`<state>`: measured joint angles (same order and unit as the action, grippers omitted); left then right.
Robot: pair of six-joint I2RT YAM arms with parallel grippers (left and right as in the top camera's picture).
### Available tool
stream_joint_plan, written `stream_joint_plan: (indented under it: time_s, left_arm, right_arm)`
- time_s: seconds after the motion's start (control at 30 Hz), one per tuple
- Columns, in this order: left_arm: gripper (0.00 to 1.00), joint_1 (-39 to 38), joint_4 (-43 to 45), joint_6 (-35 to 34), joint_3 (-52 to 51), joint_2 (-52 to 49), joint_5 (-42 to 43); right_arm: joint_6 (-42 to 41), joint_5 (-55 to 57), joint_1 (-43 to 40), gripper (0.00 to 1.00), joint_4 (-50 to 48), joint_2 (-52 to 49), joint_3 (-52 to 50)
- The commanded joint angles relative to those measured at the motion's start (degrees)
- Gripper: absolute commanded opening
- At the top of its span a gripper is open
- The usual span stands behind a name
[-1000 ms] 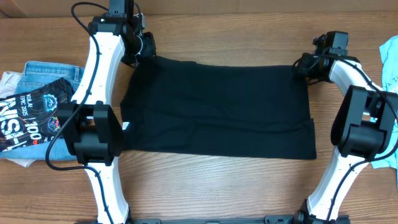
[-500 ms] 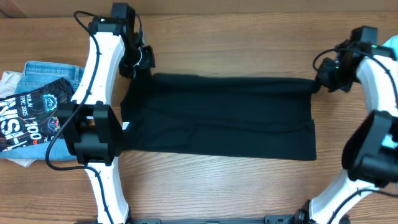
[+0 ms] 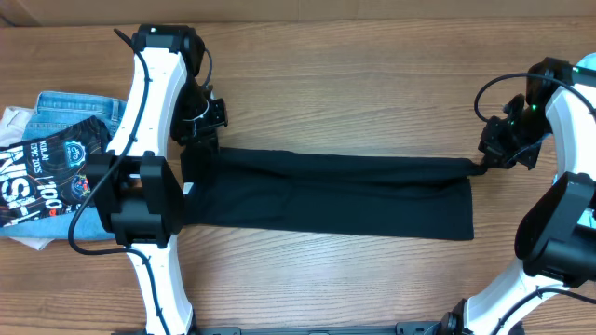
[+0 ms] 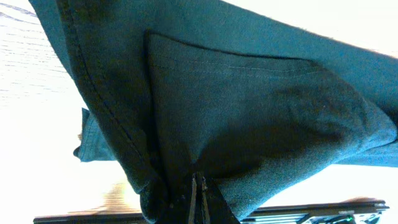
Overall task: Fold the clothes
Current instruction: 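Fold the top half down toward the near edge with both grippers, then grasp the strip's right end with the right gripper and fold it leftward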
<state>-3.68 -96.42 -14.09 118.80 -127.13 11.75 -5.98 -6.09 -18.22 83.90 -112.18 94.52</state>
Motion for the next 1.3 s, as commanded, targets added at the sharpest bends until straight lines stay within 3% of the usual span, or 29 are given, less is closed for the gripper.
stream_joint_plan:
  time_s: [0.0, 0.33, 0.53, 0.83, 1.07, 1.13, 1.27]
  left_arm:
    - [0.04, -0.52, -0.44, 2.12, -0.61, 0.68, -0.37]
    - [0.04, -2.12, -0.44, 3.19, -10.14, 0.68, -2.78]
    - [0.04, -2.12, -0.46, 3.72, -11.96, 0.68, -3.39]
    - [0.27, -2.10, -0.46, 3.85, -11.98, 0.68, -4.85]
    - [0.21, -2.36, 0.13, 3.82, -11.96, 0.68, -4.33]
    - [0.20, -2.36, 1.31, 3.85, -11.93, 0.68, -3.56]
    - [0.25, -2.38, 3.30, 4.28, -11.93, 0.68, -2.25]
  right_arm:
    - [0.02, 1.16, -0.24, 0.04, 1.40, 0.15, -0.72]
    - [0.04, 2.25, -0.24, 0.04, 5.38, 0.13, -1.62]
    - [0.00, 3.23, -0.24, 0.18, 6.56, 0.13, -1.64]
    - [0.02, 3.50, -0.24, 0.19, 6.78, 0.15, -1.64]
    - [0.00, 3.43, -0.24, 0.20, 5.77, 0.13, -1.64]
    - [0.00, 2.84, -0.24, 0.33, 5.14, 0.15, -1.64]
    - [0.07, 1.51, -0.24, 0.40, 4.70, 0.09, -1.86]
